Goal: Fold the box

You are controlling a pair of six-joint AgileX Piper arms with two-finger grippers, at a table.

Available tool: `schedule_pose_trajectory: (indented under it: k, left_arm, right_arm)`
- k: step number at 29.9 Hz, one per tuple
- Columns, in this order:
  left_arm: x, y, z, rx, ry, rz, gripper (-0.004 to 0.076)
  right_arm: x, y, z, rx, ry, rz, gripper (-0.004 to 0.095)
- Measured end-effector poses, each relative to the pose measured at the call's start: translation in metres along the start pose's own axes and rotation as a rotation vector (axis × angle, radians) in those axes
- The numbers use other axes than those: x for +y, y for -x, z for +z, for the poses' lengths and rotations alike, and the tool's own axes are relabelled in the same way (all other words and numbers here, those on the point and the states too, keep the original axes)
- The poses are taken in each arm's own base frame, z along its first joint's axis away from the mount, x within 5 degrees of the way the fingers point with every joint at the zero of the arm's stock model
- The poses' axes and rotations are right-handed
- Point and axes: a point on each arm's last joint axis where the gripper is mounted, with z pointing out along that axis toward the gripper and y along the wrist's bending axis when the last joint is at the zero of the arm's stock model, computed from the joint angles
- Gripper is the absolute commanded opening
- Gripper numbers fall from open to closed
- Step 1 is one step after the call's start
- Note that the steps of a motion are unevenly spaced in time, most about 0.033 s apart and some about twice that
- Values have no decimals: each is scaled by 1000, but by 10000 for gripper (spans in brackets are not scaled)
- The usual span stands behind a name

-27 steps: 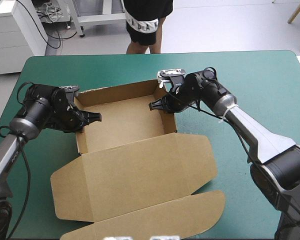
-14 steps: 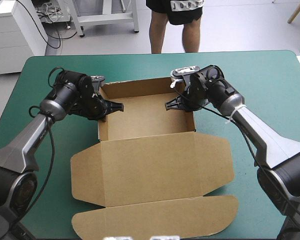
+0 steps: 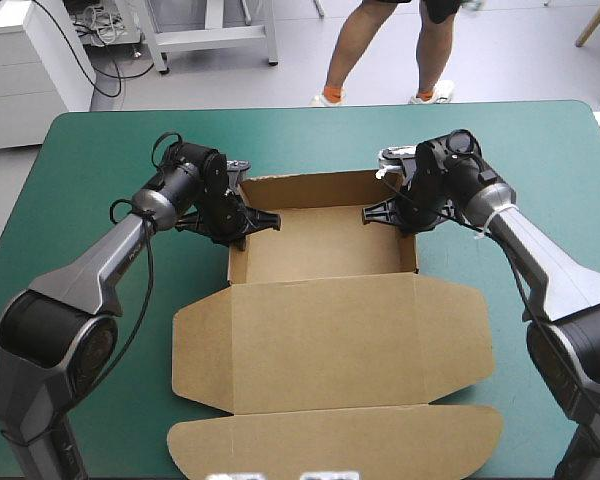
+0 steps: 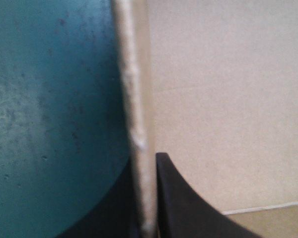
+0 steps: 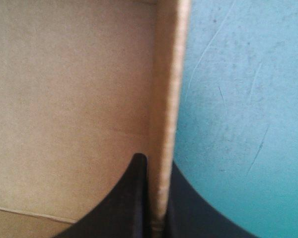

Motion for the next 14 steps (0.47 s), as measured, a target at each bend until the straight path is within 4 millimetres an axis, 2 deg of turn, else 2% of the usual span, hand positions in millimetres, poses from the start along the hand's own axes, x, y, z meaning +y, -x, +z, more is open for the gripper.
schedule_pose_trajectory:
  k: [7, 10, 14]
  left_arm:
    - [0, 1, 5, 4, 1, 40, -6]
    - [0, 1, 5, 4, -2, 59, 39]
    - [0, 2, 5, 0, -1, 84, 198]
  right_arm:
    - [-1, -5, 9, 19, -3, -4, 8]
    - [-1, -6, 10, 24, -4, -11, 152]
    - [-3, -7, 10, 39, -25, -44, 417]
